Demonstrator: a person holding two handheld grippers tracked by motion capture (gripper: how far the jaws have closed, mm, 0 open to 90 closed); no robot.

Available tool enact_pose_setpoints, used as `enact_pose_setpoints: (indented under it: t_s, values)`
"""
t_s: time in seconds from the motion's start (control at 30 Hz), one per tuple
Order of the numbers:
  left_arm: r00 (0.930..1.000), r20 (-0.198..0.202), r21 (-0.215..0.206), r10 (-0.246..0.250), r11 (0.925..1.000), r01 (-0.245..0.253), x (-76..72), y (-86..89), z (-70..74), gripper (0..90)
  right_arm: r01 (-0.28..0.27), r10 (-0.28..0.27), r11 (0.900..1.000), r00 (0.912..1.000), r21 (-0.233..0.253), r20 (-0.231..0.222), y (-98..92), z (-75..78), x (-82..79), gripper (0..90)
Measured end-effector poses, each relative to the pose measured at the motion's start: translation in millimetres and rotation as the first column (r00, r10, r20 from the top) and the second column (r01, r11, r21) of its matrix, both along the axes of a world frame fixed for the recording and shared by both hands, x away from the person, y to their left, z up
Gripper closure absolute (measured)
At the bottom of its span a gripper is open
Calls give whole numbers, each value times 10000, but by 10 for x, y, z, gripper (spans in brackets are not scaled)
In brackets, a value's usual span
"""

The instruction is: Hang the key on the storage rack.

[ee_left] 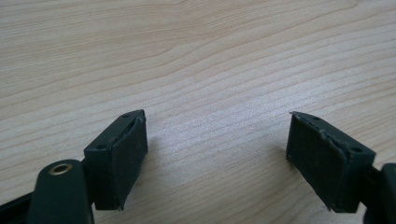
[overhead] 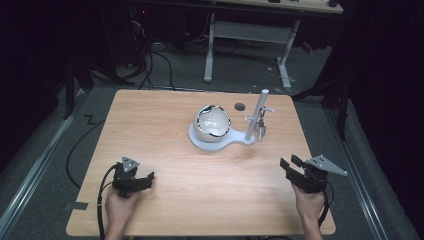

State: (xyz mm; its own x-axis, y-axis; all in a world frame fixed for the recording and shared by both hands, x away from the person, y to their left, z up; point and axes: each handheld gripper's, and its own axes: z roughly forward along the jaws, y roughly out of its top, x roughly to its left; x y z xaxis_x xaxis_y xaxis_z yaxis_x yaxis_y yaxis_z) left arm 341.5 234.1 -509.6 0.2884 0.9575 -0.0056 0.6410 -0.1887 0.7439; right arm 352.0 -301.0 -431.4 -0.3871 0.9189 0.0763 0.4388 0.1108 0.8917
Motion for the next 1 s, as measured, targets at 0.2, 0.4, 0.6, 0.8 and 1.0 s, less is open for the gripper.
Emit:
enact_pose_setpoints:
  t_s: [0.2, 0.4, 0.6, 0.8, 1.0]
  values:
    - [10000, -3, -1, -1, 10000, 1, 0, 1, 0, 209, -23, 22, 10000, 10000, -87, -82, 34, -51, 13, 501]
    - [10000, 1, -5, 2, 10000, -2, 0, 0, 0, 209, -78, 71, 9997, 9996, -239, -261, 77, -116, 40, 490]
    - [10000, 0, -3, 2, 10000, -2, 0, 0, 0, 209, -58, 47, 9996, 9991, -260, -424, 109, -191, 56, 482]
    - [10000, -2, 0, 1, 10000, -1, 0, 0, 0, 209, -112, 90, 9992, 9983, -389, -580, 125, -234, 85, 481]
    - [10000, 0, -2, 1, 10000, -1, 0, 0, 0, 209, -147, 112, 9986, 9974, -501, -708, 155, -296, 116, 468]
